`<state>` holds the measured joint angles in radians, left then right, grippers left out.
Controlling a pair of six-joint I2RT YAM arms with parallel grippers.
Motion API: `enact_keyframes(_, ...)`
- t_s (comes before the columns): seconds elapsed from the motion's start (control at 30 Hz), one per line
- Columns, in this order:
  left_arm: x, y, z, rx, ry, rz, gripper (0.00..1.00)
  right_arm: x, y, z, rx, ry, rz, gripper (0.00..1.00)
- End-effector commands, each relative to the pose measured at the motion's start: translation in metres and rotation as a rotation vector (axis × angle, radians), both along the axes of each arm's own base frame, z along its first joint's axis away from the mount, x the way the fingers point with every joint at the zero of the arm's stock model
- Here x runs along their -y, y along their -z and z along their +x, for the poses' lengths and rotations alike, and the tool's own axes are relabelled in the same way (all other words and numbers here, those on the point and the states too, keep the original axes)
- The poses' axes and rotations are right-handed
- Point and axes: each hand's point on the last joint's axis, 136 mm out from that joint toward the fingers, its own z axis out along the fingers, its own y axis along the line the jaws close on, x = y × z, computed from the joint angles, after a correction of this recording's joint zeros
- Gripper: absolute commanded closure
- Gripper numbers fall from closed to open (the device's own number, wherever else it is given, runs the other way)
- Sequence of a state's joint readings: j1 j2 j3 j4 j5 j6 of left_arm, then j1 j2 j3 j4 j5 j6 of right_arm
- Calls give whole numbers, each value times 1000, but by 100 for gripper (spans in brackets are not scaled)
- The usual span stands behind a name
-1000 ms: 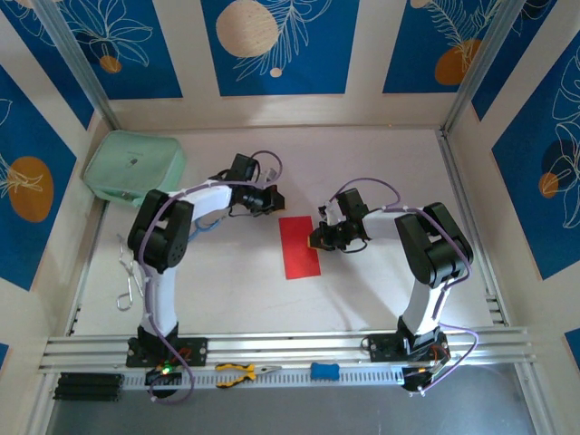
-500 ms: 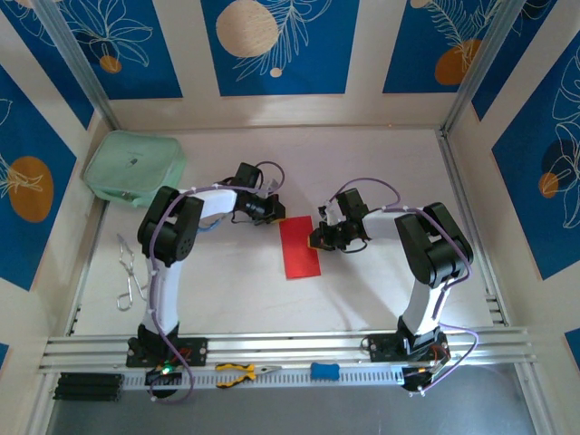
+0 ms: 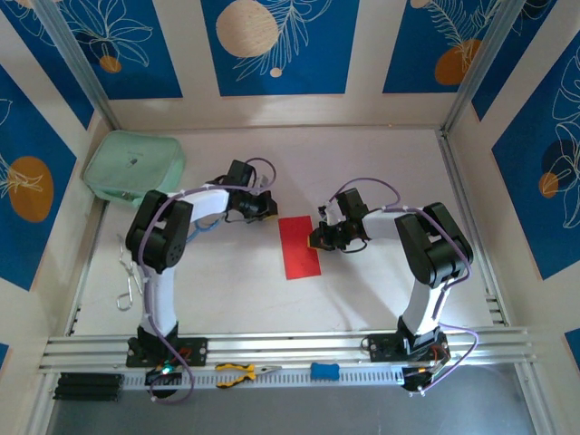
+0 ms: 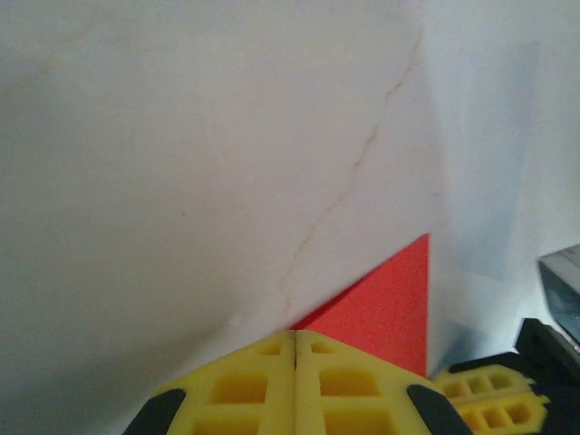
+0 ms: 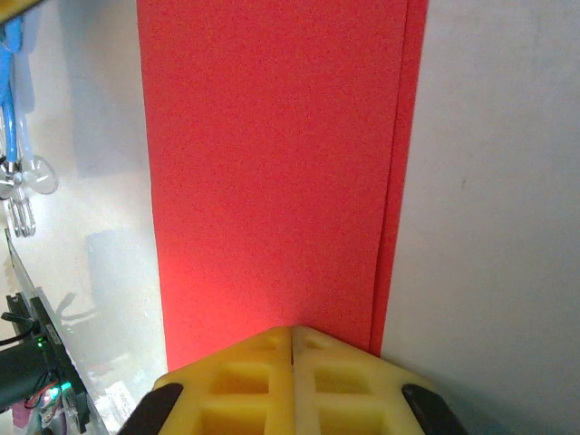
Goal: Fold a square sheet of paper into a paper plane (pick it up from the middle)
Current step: First fold the square sheet of paper in half at the center of the table.
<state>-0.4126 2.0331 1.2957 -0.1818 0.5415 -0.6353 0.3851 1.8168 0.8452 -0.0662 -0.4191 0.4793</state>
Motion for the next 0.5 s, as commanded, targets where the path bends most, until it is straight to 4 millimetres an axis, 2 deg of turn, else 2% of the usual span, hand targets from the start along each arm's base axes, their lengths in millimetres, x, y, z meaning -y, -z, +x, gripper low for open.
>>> enact_keyframes(0.0,2,-29,-6,21,5,-50,92,27,44,-26,-112,27,-172,100)
enact_keyframes(0.2,20,-33,-30,17,63,-112,90,27,44,-26,-114,26,-173,100)
enact_keyframes(0.33,36,-20,-52,-22,132,-138,90,27,44,-26,-114,25,-175,100)
enact_keyframes(0.47,41,2,-66,-59,173,-123,91,27,44,-26,-115,27,-176,100)
